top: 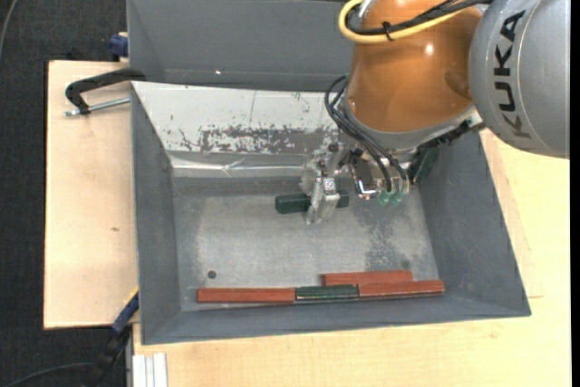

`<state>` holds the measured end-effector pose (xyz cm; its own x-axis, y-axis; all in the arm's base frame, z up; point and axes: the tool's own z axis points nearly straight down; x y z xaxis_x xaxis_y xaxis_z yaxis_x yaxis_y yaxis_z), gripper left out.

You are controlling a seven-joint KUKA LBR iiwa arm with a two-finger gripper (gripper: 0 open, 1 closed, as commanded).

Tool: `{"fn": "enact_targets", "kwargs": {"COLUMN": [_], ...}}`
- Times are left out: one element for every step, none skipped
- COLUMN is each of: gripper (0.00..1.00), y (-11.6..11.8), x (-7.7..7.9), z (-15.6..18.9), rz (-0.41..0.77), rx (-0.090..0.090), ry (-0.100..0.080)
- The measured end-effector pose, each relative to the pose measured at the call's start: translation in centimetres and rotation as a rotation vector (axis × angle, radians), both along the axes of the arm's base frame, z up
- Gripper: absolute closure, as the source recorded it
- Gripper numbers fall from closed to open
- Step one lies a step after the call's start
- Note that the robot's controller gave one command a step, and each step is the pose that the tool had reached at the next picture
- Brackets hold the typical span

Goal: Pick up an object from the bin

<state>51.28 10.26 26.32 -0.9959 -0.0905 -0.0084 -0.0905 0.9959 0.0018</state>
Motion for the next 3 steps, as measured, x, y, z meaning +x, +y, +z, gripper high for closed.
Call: {"fn": "enact_targets", "kwargs": {"gripper": [0.00,0.00,0.00], "y": [0.0,-0.6,0.1], "x": [0.1,3.1,8.1], "z": [-0.3,-17.3,-19.3], "rz": [-0.002,-0.029,-0.047], "rx": [-0.001,-0.001,0.001], "ry": [0.004,0.010,0.000]}}
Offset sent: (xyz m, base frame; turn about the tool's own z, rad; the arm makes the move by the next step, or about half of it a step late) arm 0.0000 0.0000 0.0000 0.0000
